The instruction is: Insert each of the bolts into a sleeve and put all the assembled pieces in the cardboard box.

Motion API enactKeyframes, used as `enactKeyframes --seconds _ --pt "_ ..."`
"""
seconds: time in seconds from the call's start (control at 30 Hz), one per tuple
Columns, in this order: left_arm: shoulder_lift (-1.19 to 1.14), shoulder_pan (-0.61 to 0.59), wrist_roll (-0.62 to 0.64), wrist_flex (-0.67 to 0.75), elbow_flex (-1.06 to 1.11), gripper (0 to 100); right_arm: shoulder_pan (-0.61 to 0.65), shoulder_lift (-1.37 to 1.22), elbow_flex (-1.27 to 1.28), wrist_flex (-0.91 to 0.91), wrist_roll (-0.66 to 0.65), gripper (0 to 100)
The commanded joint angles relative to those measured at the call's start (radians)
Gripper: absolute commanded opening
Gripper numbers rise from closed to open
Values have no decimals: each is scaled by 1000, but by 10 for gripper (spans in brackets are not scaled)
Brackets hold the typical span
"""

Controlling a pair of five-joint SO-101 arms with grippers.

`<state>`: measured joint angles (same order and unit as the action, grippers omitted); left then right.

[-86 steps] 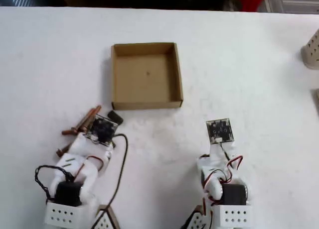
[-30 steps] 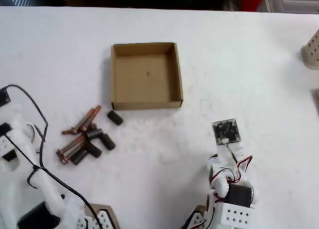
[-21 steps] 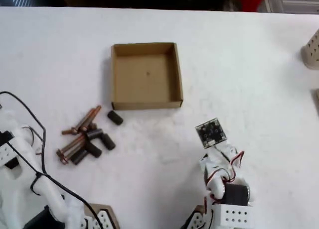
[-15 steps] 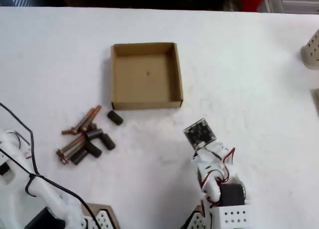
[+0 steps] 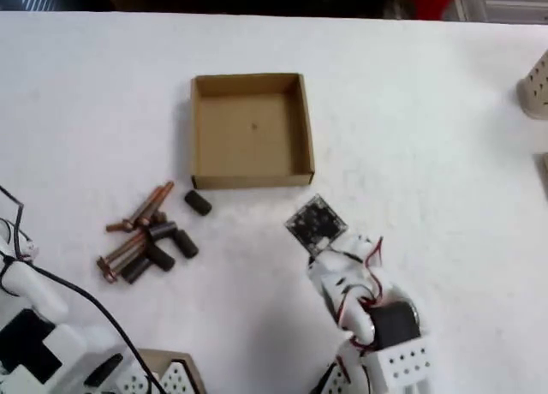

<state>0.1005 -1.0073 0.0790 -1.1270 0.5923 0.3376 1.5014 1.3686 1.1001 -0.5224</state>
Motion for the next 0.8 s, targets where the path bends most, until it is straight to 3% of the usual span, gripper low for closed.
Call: enactKeyframes --seconds 0.0,0.23,0.5,0.77 --pt "24 -61 18 25 -44 24 166 -344 -232 -42 95 63" --pt "99 -171 -89 20 -106 24 389 -865 -600 -59 262 117" --pt "97 -205 -216 -46 -245 24 417 -1353 -951 -139 296 135" --pt "96 -199 -262 -41 -265 24 427 -1715 -1269 -136 290 163"
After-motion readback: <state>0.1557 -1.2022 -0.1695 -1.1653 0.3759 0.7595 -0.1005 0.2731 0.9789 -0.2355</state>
